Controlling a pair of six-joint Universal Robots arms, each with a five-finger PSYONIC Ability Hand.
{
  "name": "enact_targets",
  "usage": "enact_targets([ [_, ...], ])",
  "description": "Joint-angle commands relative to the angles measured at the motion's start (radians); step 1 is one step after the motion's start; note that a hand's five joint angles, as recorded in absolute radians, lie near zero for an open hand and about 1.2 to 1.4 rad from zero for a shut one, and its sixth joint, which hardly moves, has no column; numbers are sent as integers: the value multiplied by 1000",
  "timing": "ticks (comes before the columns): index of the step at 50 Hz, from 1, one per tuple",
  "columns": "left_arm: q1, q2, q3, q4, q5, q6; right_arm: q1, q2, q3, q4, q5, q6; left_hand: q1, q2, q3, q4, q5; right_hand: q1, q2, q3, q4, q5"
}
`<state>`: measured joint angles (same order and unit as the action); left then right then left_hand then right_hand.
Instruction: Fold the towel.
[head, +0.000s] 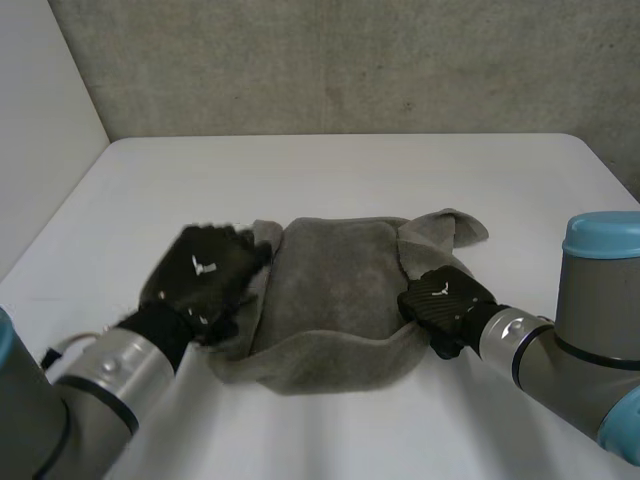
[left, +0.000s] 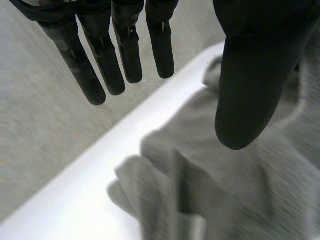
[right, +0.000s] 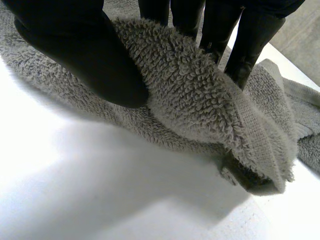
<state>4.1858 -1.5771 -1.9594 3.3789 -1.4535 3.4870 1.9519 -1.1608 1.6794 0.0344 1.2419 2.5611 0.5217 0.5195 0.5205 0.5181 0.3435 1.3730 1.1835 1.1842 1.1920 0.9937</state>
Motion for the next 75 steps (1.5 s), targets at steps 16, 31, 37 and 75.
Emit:
enact_targets([
  [16, 97, -239, 148, -128, 165, 144, -4, 6, 23, -31, 10, 4, 97, 99, 98, 101, 101, 23, 213, 212, 204, 228],
  [31, 99, -373, 258, -161, 117, 182, -2, 6, 34, -30, 10, 2, 138, 140, 139, 142, 142, 23, 213, 212, 204, 228],
  [37, 99, -396, 280, -168, 90, 182, -4, 6, 34, -30, 10, -2, 311, 313, 312, 314, 314, 23, 213, 212, 204, 228],
  [75, 99, -397, 248, -202, -48, 323, -4, 9, 34, -28, 13, -5, 188, 190, 189, 192, 192, 23, 213, 212, 204, 228],
])
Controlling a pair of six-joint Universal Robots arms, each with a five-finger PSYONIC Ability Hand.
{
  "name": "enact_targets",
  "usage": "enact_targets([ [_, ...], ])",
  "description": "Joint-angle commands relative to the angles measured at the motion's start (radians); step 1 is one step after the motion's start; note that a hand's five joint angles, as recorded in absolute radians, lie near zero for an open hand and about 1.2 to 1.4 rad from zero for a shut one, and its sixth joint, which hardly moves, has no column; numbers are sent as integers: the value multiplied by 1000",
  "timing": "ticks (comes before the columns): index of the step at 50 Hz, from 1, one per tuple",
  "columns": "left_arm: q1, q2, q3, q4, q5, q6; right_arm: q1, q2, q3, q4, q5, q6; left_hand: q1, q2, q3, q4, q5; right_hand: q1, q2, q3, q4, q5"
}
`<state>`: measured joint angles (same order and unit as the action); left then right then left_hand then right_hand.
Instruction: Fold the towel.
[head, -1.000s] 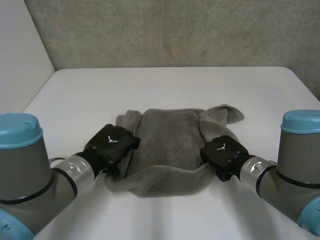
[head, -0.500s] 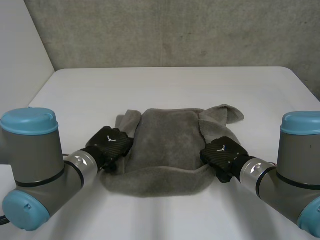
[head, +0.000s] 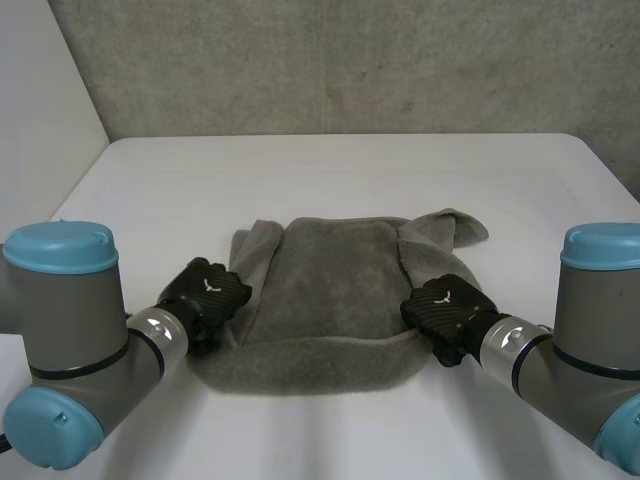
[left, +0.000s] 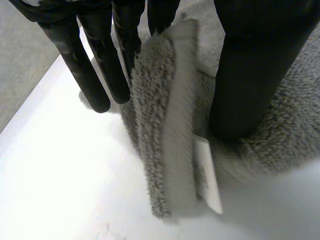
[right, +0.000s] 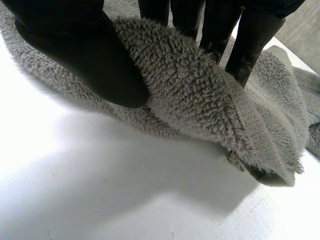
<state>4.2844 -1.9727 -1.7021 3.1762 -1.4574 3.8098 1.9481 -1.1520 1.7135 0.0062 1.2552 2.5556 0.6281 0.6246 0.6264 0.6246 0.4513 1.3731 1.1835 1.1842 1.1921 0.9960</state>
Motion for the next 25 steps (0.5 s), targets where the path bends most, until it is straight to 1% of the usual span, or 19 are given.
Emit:
enact_targets([
  [1, 0, -2, -11, 1, -44, 1, 0, 0, 0, 0, 0, 0, 125, 129, 127, 129, 127, 23, 213, 212, 204, 226],
  [2, 0, -2, -11, 1, -44, 1, 0, 0, 0, 0, 0, 0, 126, 129, 127, 129, 128, 23, 213, 212, 204, 226],
  [4, 0, 0, -22, -2, -41, -1, 0, 0, 0, 0, 0, 0, 356, 360, 358, 360, 359, 23, 213, 212, 204, 226],
  [5, 0, 0, -22, -2, -41, -1, 0, 0, 0, 0, 0, 0, 358, 361, 359, 361, 360, 23, 213, 212, 204, 226],
  [6, 0, 5, -30, -1, -40, -1, 0, 0, -2, -2, 1, 0, 497, 501, 499, 501, 499, 23, 213, 212, 204, 226],
  [7, 0, 5, -30, -1, -40, -1, 0, 0, -2, -2, 1, 0, 498, 502, 500, 502, 501, 23, 213, 212, 204, 226],
  [8, -2, 14, -36, 4, -38, -2, 0, 0, -2, -2, 1, 0, 702, 705, 704, 705, 704, 23, 213, 212, 204, 226],
  [9, -3, 21, -40, 7, -38, -4, 0, 0, -2, -2, 0, 0, 768, 771, 769, 771, 770, 23, 213, 212, 204, 226],
  [13, -6, 55, -40, 18, -40, -16, 0, -3, -3, -3, 3, 9, 768, 772, 770, 772, 770, 23, 213, 212, 204, 226],
  [16, -6, 109, -40, 45, -41, -19, 0, -5, -6, -3, 3, 17, 768, 772, 770, 772, 770, 23, 213, 212, 204, 226],
  [17, -5, 136, -42, 71, -43, -25, 0, -5, -8, -3, 3, 29, 768, 772, 770, 772, 770, -75, 115, 114, 106, 128],
  [18, -5, 137, -42, 71, -43, -26, 0, -5, -8, -3, 3, 29, 768, 772, 770, 772, 770, -76, 114, 113, 105, 127],
  [20, 1, 181, -48, 123, -44, -58, -2, -3, -15, -2, 4, 69, 768, 772, 770, 772, 770, -444, -254, -255, -263, -241],
  [21, 2, 181, -48, 123, -44, -58, -2, -3, -15, -2, 4, 69, 768, 772, 770, 772, 770, -446, -256, -257, -264, -243],
  [22, 15, 201, -56, 146, -46, -82, -5, -5, -20, -2, 4, 95, 768, 772, 770, 772, 770, -605, -416, -417, -424, -403],
  [23, 41, 216, -62, 160, -44, -105, -12, -6, -26, 0, 4, 118, 768, 772, 770, 772, 770, -697, -508, -508, -516, -495],
  [24, 41, 216, -62, 160, -44, -105, -12, -6, -26, 0, 4, 118, 768, 772, 770, 772, 770, -698, -508, -509, -517, -495],
  [25, 70, 227, -67, 163, -41, -127, -30, -9, -35, 1, 4, 138, 768, 772, 770, 772, 770, -724, -535, -535, -543, -522],
])
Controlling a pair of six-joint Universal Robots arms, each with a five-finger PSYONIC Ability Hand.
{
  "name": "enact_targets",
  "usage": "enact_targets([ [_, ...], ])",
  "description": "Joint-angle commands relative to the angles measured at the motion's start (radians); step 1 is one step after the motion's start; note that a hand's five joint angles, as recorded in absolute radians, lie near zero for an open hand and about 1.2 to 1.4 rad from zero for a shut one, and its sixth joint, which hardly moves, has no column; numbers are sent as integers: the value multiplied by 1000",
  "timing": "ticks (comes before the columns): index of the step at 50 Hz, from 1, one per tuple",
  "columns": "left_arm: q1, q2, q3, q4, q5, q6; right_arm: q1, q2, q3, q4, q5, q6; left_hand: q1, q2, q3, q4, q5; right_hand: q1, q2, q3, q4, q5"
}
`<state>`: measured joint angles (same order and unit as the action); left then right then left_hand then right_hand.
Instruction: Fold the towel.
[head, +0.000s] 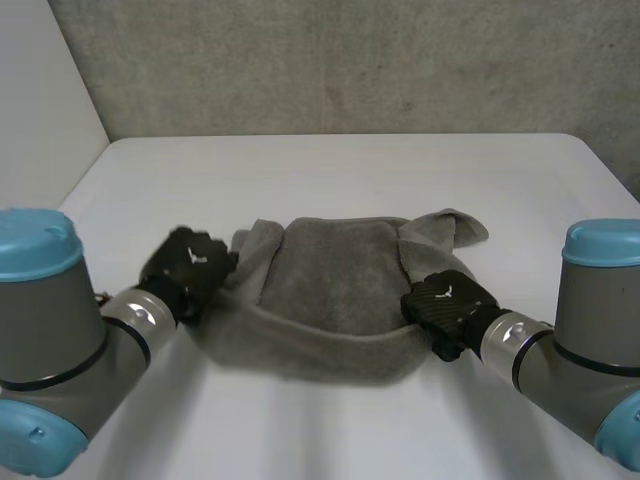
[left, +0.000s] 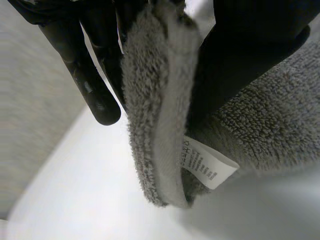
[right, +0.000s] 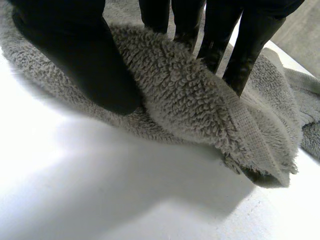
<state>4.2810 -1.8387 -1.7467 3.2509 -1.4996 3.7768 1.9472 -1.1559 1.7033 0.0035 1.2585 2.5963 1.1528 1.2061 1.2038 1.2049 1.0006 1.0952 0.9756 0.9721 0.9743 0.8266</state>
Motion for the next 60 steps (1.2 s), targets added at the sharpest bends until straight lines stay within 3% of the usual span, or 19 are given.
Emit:
enact_targets([
  [1, 74, 93, -22, 89, 1, -94, -30, -5, -25, 4, 1, 97, 244, 190, 192, 191, 221, -446, -327, -323, -326, -352],
  [3, 123, 105, -31, 89, 6, -129, -77, -13, -36, 9, -4, 119, 244, 190, 192, 191, 221, -449, -330, -326, -329, -355],
  [12, 189, 142, -63, 92, 13, -195, -123, 1, -62, 4, -22, 113, 244, 190, 192, 191, 221, -423, -303, -300, -302, -329],
  [19, 249, 180, -111, 99, 85, -249, -165, 64, -112, 9, -24, 110, 244, 190, 192, 191, 221, -309, -189, -186, -188, -215],
  [23, 252, 184, -128, 99, 99, -256, -182, 85, -123, 7, -25, 110, 244, 190, 192, 191, 221, -171, -51, -47, -50, -77],
  [24, 252, 185, -131, 99, 99, -256, -183, 94, -131, 6, -24, 110, 244, 190, 192, 191, 221, 7, 126, 130, 128, 101],
  [25, 252, 185, -131, 99, 99, -256, -183, 94, -131, 6, -24, 110, 244, 190, 192, 191, 221, 9, 128, 132, 129, 103],
  [26, 252, 184, -132, 99, 99, -256, -185, 100, -140, 6, -21, 110, 244, 190, 192, 191, 221, 276, 395, 399, 397, 370],
  [34, 250, 208, -132, 99, 101, -261, -211, 54, -183, 7, -14, 120, 244, 190, 192, 191, 221, 301, 421, 424, 422, 395],
  [39, 247, 265, -108, 98, 99, -296, -209, -68, -241, 23, -11, 122, 244, 190, 192, 191, 221, 301, 421, 424, 422, 395],
  [42, 246, 319, -71, 90, 99, -336, -209, -156, -313, 75, -7, 116, 244, 190, 192, 191, 221, 301, 421, 424, 422, 395],
  [46, 252, 397, 1, 84, 99, -403, -218, -223, -474, 273, -18, 107, 244, 190, 192, 191, 221, 301, 421, 424, 422, 395],
  [50, 253, 427, 42, 56, 99, -427, -218, -225, -582, 414, -18, 67, 244, 190, 192, 191, 221, 301, 421, 424, 422, 395],
  [55, 255, 415, 73, -34, 104, -424, -206, -196, -692, 665, 4, -141, 244, 190, 192, 191, 221, 301, 421, 424, 422, 395],
  [60, 257, 347, 58, -54, 104, -420, -203, -127, -674, 737, 4, -219, 244, 190, 192, 191, 221, 301, 421, 424, 422, 395],
])
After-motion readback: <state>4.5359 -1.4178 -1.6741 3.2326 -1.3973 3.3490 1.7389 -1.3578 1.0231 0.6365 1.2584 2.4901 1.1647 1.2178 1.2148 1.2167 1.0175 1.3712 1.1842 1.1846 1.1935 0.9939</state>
